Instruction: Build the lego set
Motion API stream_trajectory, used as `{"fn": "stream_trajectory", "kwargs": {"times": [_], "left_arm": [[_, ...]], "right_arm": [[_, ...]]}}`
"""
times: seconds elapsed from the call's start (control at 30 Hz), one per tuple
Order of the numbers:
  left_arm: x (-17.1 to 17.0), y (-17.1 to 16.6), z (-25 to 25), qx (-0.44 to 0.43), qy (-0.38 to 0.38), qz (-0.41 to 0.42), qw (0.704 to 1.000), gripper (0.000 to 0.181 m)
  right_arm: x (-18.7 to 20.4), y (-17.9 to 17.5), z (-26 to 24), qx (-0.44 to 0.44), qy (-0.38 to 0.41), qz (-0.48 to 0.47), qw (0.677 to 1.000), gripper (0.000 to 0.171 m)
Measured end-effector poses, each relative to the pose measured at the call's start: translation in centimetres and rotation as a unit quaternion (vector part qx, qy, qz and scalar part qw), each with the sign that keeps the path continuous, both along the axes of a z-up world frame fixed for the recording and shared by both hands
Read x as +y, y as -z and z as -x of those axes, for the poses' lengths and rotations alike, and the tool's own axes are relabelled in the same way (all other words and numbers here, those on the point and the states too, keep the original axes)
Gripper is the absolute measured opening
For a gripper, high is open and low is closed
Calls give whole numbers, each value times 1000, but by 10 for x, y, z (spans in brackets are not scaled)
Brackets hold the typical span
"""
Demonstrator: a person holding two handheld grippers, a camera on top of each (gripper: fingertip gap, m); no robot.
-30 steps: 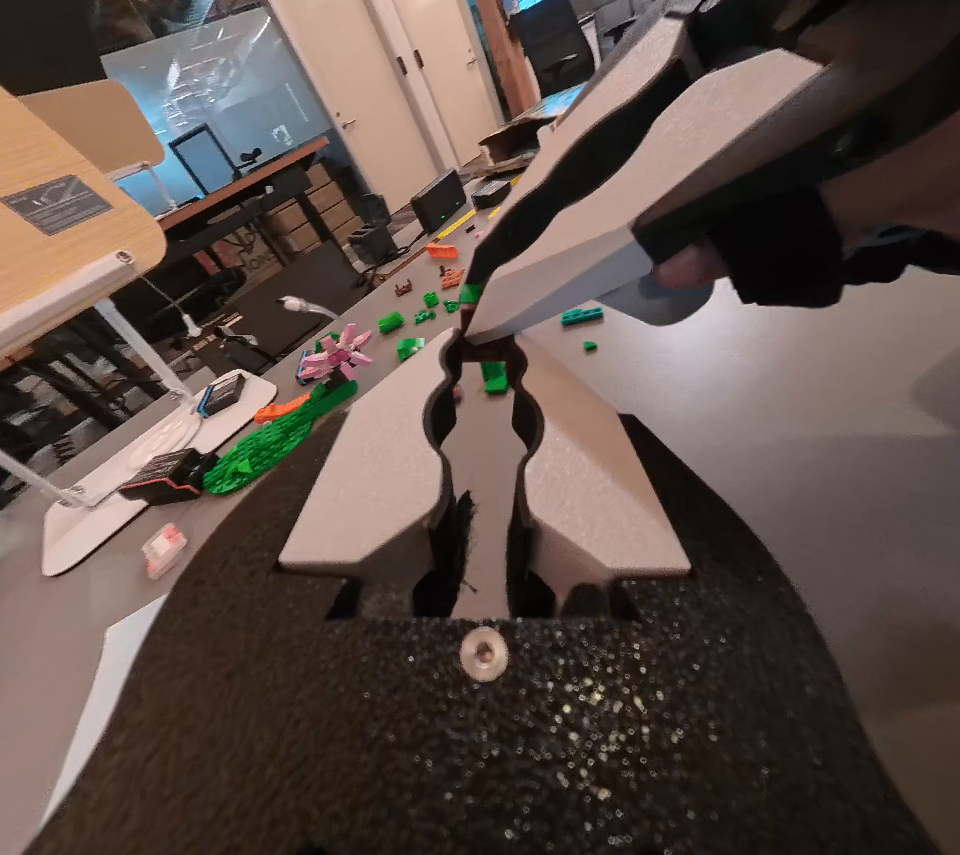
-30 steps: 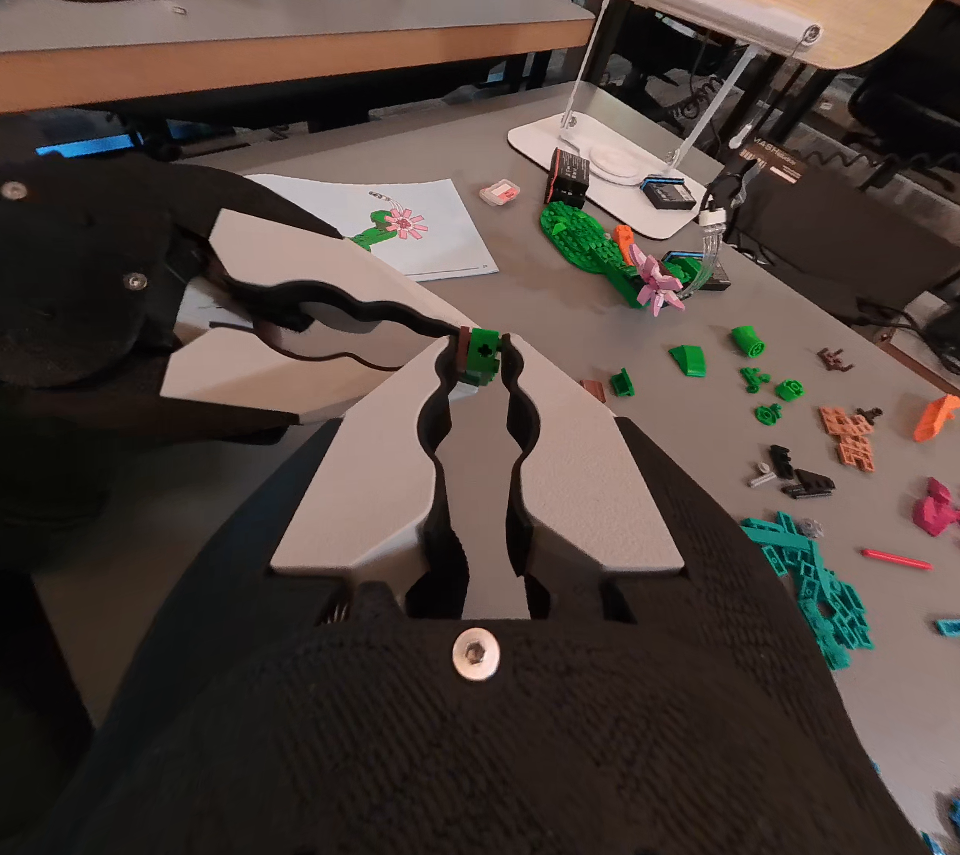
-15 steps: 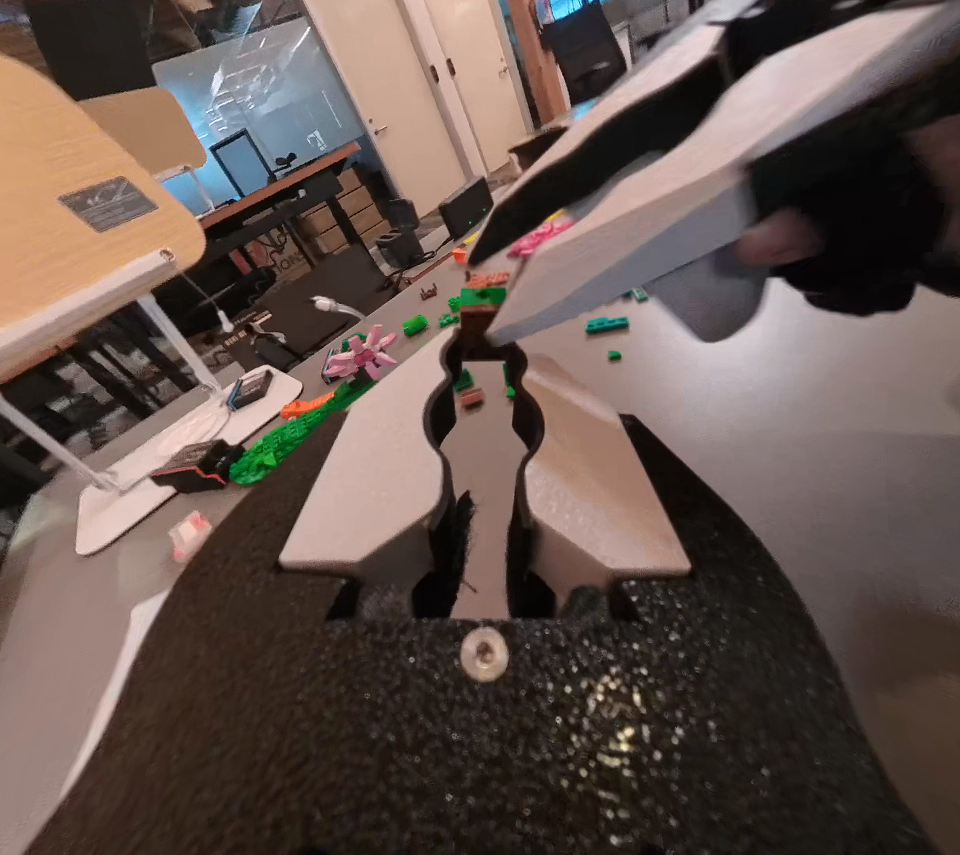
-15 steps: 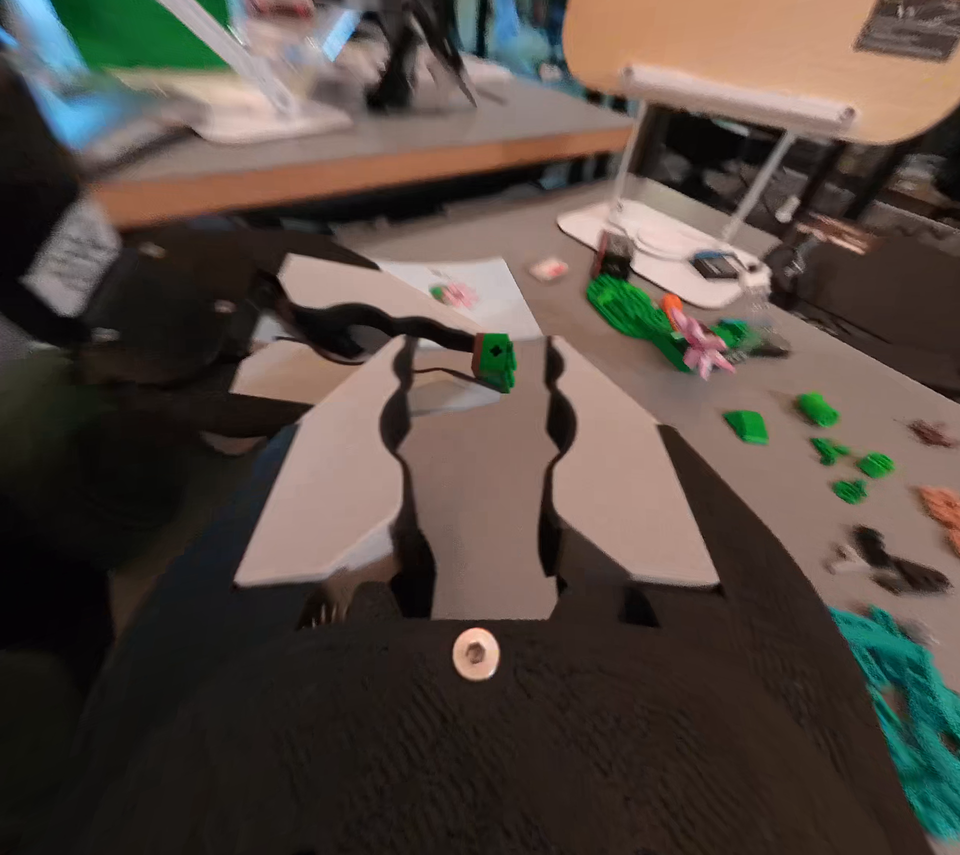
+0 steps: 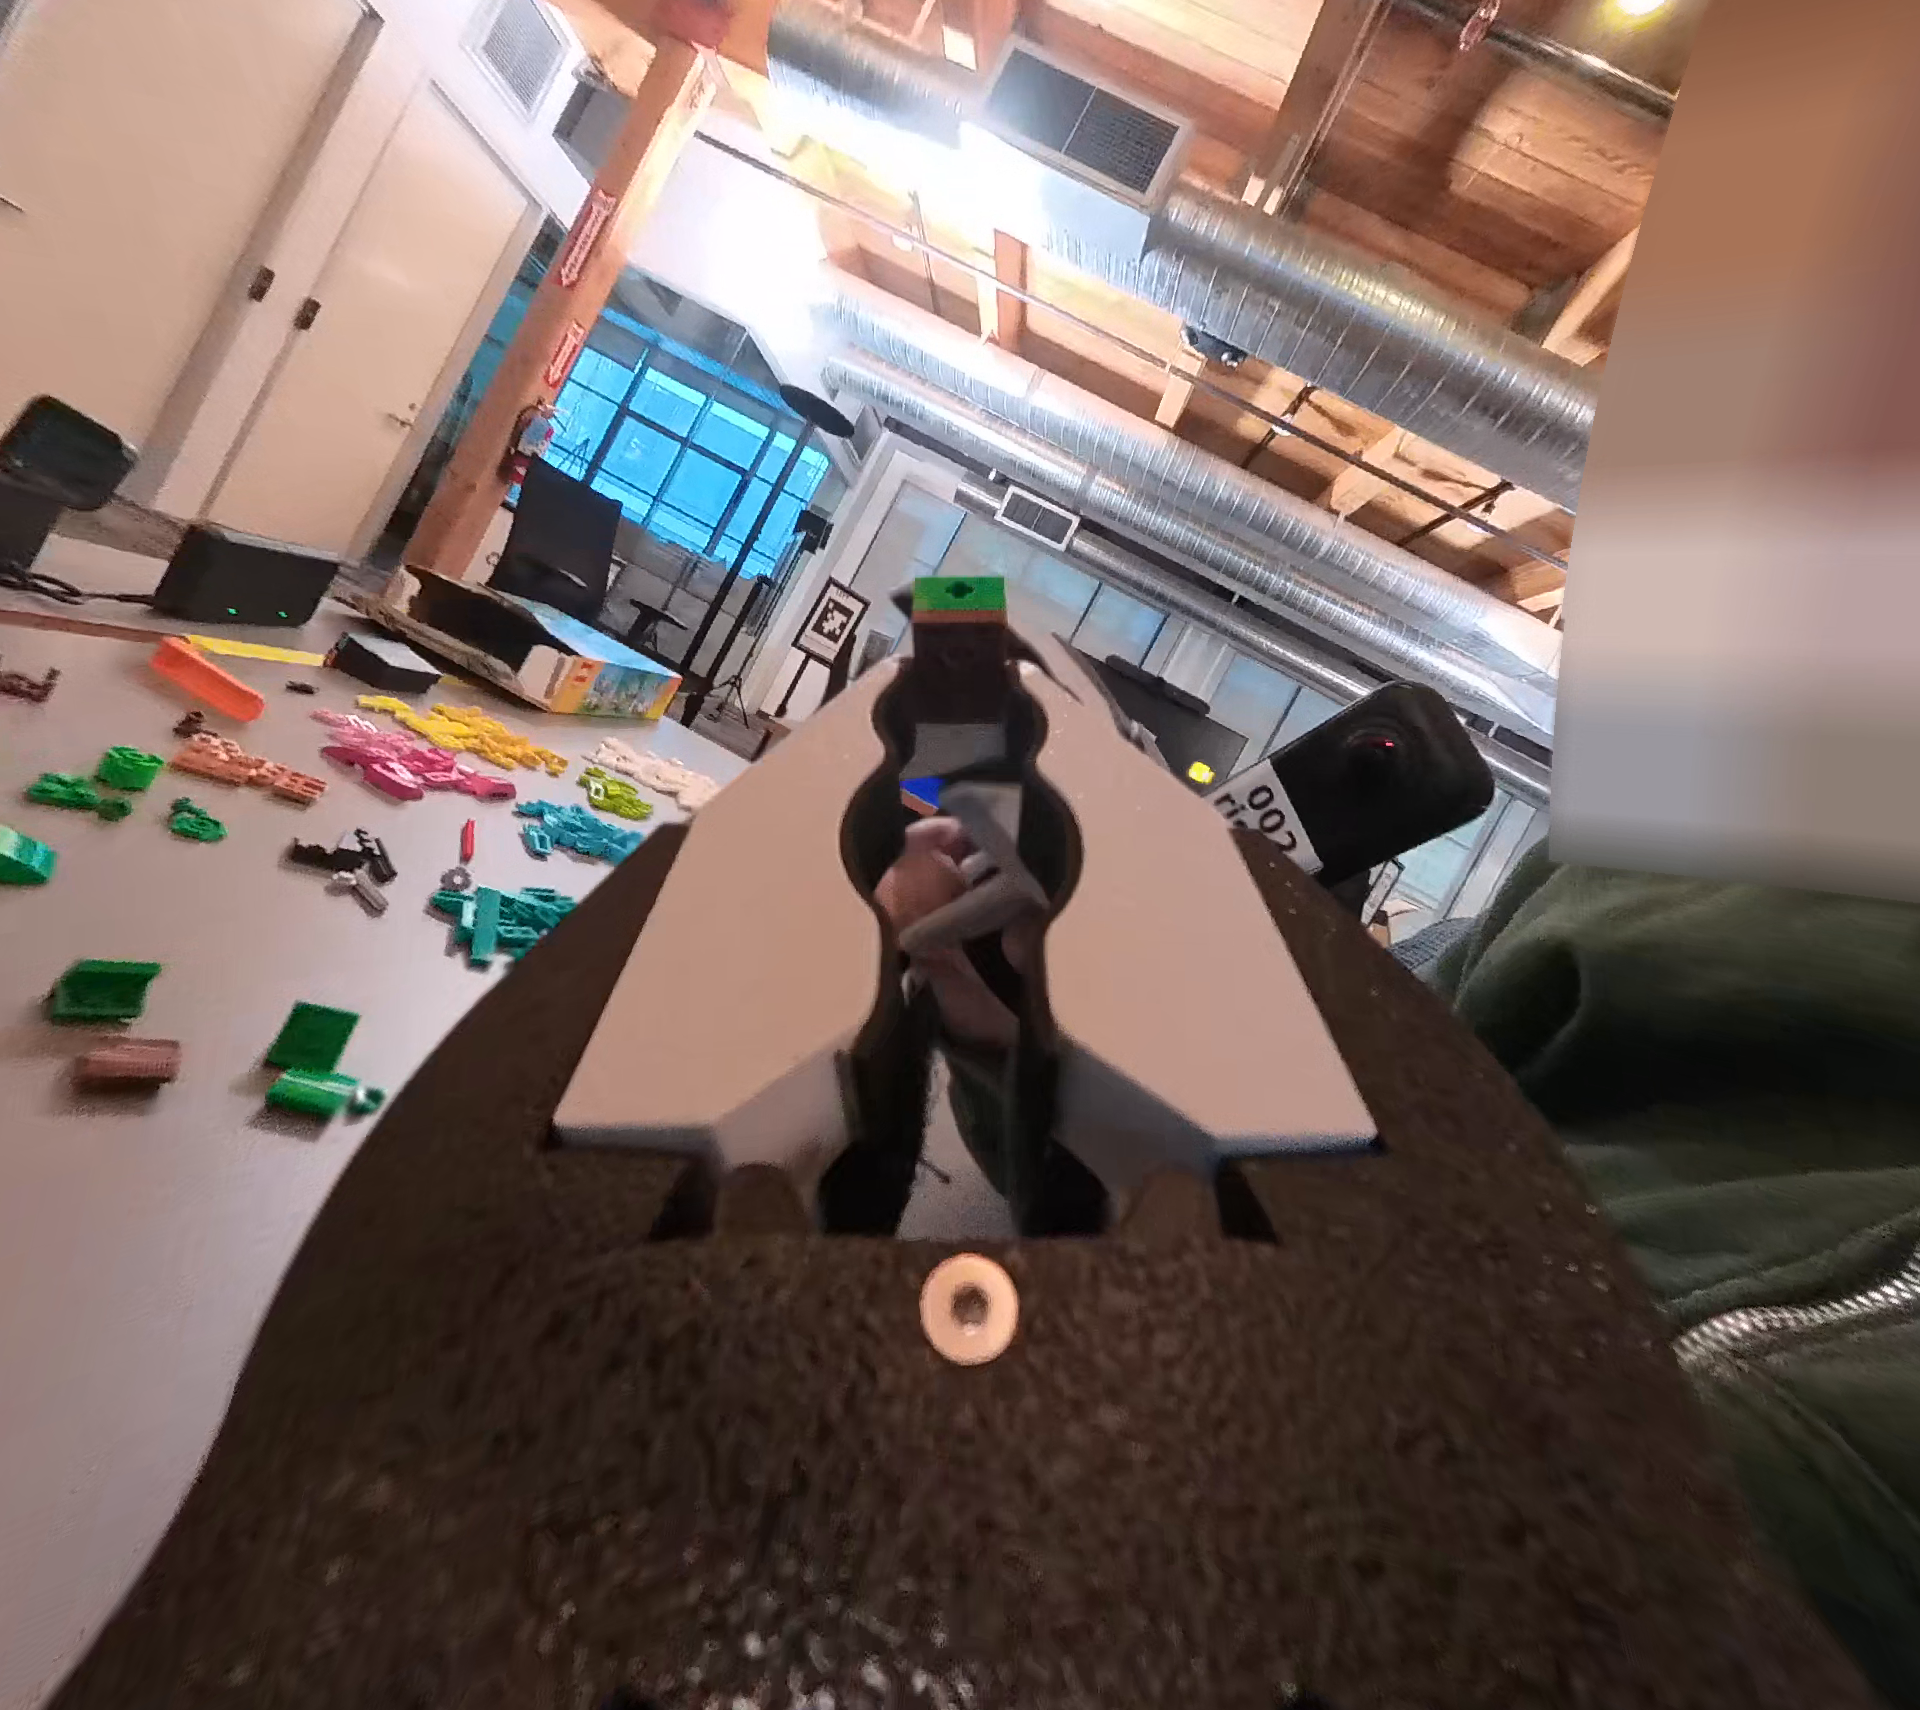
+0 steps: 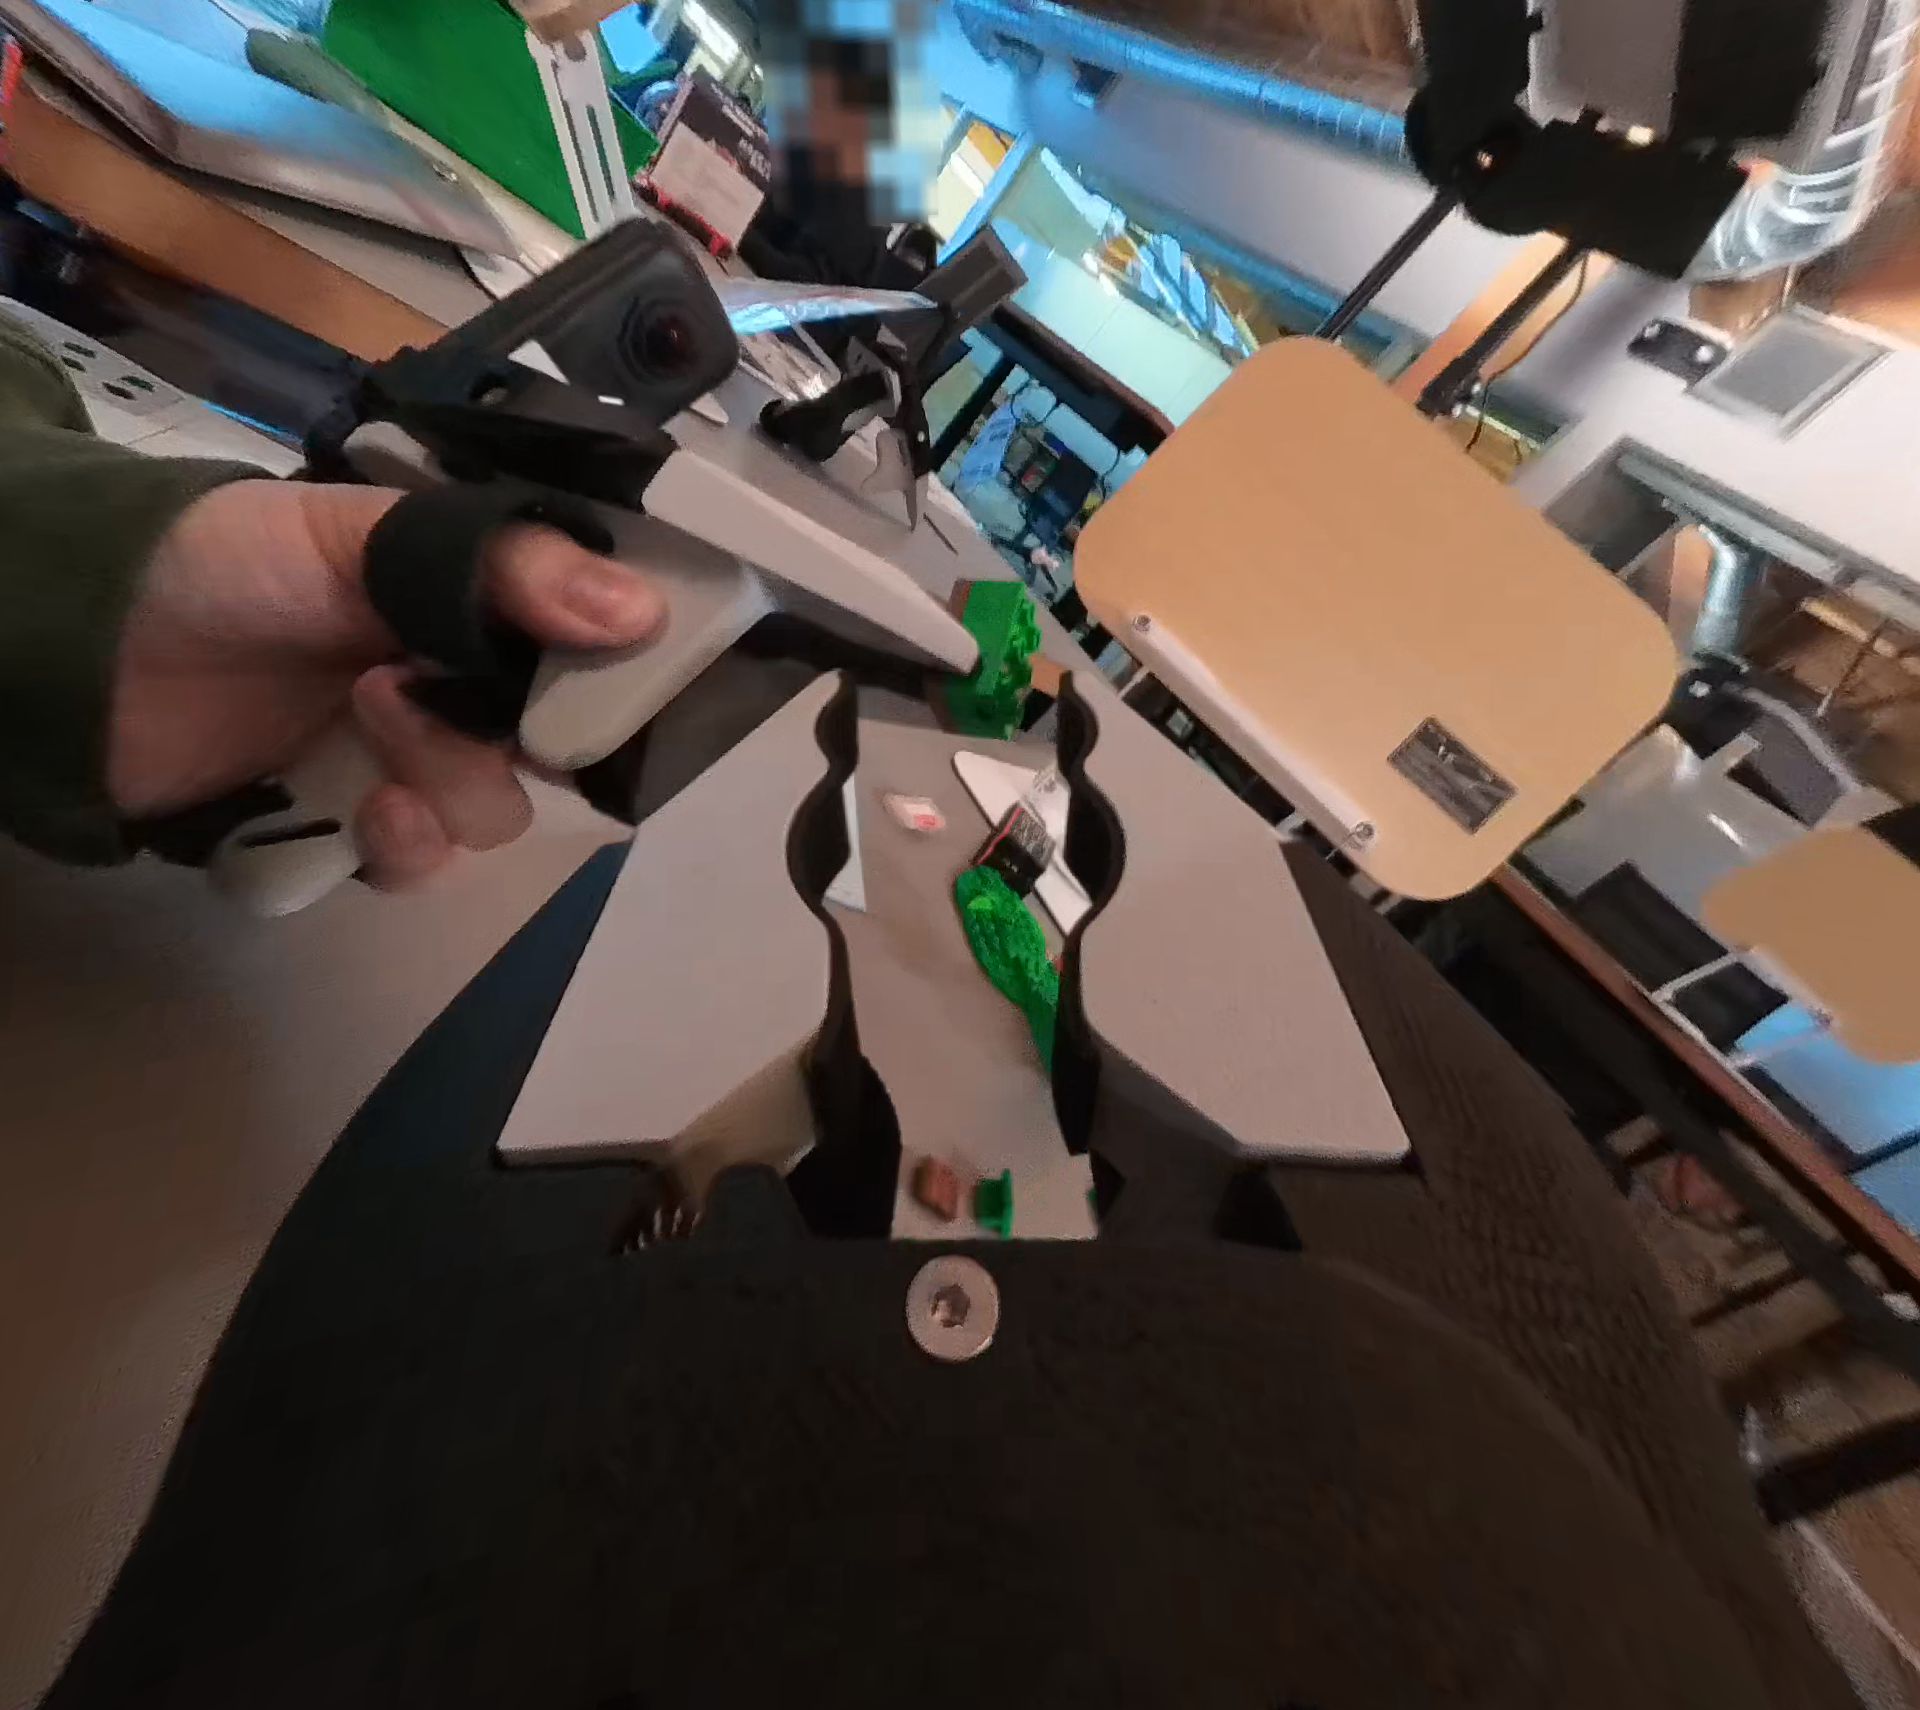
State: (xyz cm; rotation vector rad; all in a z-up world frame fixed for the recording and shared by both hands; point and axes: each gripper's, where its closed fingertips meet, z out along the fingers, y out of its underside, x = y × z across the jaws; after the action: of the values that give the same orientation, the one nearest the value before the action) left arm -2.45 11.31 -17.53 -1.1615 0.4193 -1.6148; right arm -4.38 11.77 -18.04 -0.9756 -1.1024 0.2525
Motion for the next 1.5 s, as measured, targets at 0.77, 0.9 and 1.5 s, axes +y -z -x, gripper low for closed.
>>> {"fn": "stream_trajectory", "kwargs": {"times": [0.77, 0.9, 1.5], "left_arm": [[-21, 68, -1, 236, -80, 8, 969, 14], [-27, 63, 7, 280, -224, -111, 927, 14], [-22, 45, 7, 220, -273, -218, 911, 14]], "right_arm": [[-8, 57, -14, -74, -225, 116, 965, 54], [19, 56, -21, -13, -196, 235, 952, 63], [76, 45, -52, 100, -62, 279, 953, 39]]}}
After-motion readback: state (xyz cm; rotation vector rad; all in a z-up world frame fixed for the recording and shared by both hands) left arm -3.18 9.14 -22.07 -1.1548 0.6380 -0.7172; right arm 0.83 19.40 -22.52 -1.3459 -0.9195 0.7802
